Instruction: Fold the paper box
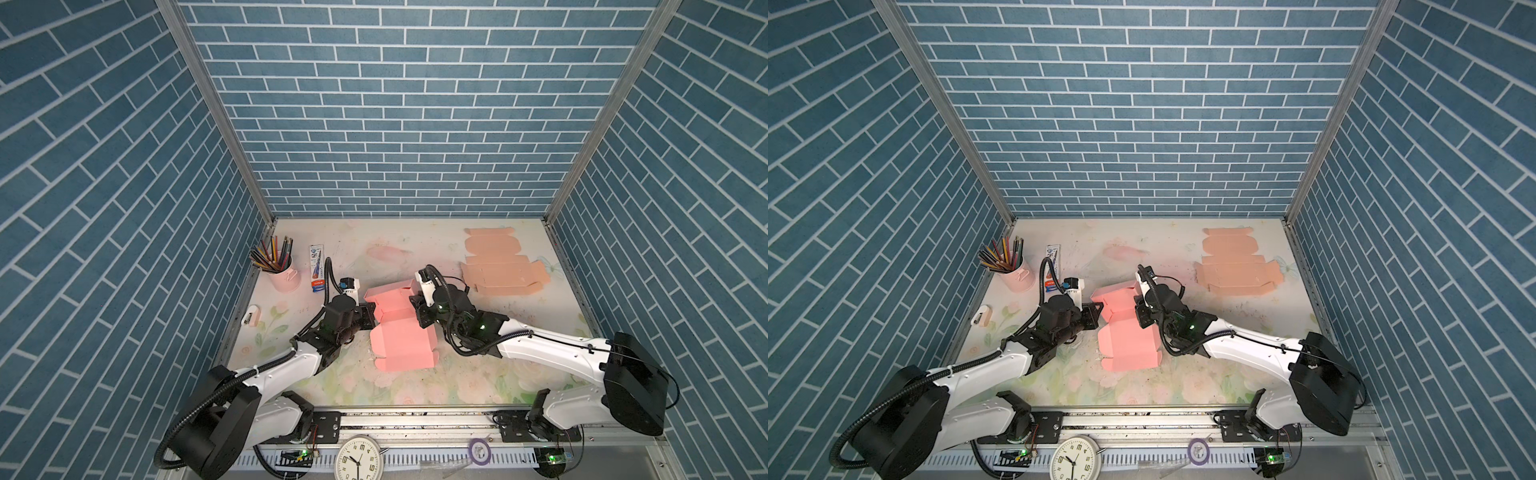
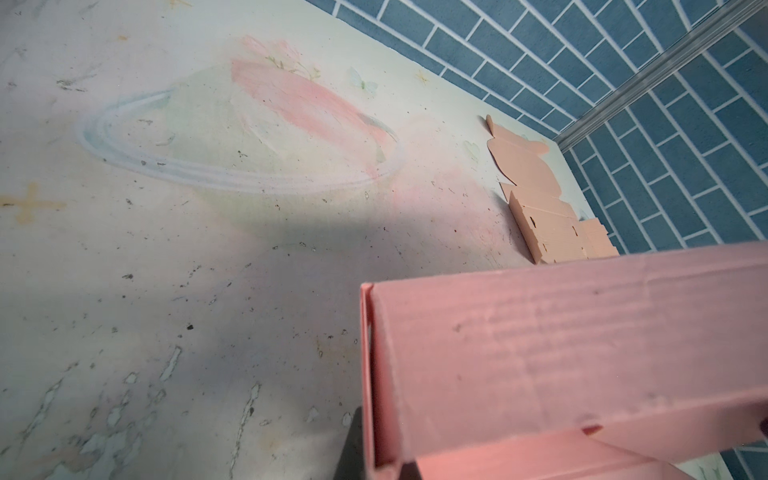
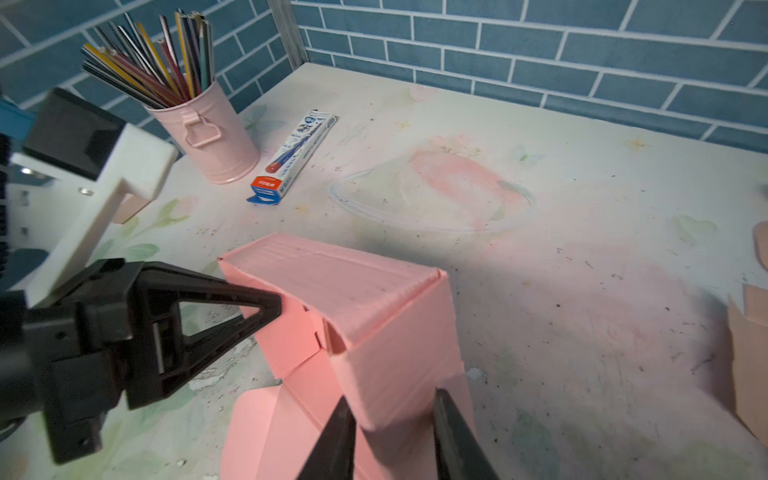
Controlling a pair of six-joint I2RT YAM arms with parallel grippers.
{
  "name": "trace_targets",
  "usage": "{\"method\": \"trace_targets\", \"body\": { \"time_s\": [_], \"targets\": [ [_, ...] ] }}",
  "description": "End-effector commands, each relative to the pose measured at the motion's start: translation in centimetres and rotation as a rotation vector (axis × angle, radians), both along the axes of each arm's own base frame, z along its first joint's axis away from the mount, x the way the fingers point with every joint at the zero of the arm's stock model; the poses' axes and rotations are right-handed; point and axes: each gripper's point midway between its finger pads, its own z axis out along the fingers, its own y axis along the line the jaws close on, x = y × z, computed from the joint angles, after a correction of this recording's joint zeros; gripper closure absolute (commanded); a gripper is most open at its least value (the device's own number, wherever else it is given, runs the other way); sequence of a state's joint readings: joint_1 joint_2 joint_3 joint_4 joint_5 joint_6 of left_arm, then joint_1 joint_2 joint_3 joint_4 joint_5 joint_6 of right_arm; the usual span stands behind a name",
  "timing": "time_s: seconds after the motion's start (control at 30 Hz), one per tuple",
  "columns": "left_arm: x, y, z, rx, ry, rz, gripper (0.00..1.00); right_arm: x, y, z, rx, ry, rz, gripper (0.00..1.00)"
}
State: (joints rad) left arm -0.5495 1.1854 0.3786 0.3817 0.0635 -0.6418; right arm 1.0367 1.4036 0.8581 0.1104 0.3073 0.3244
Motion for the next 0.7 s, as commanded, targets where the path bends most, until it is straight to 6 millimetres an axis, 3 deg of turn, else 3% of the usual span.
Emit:
{"method": "trace_targets", "body": {
  "time_s": [0.0,0.3,0.47,0.67],
  "targets": [
    [0.3,-0.7,1.6,-0.065,-0.035,0.025,0.95,1.0,-1.5,-0.6,-0.148,-0.05,-0.103,0.69],
    [0.0,-1.3,2.2,-0.09,-0.038,0.064,0.95,2.1,-1.6,-0.5,-0.364,-0.148,-0.225,0.76],
    [0.0,-1.5,2.7,-0.099,-0.046,0.073,0.95,2.4,-1.2,-1.5,-0.49,-0.164,-0.267,0.84],
    [-0.1,-2.0,3.0,-0.101,-0.049,0.06,0.95,2.6,-0.9,-1.6,-0.511,-0.173,-0.27,0.97]
  ]
}}
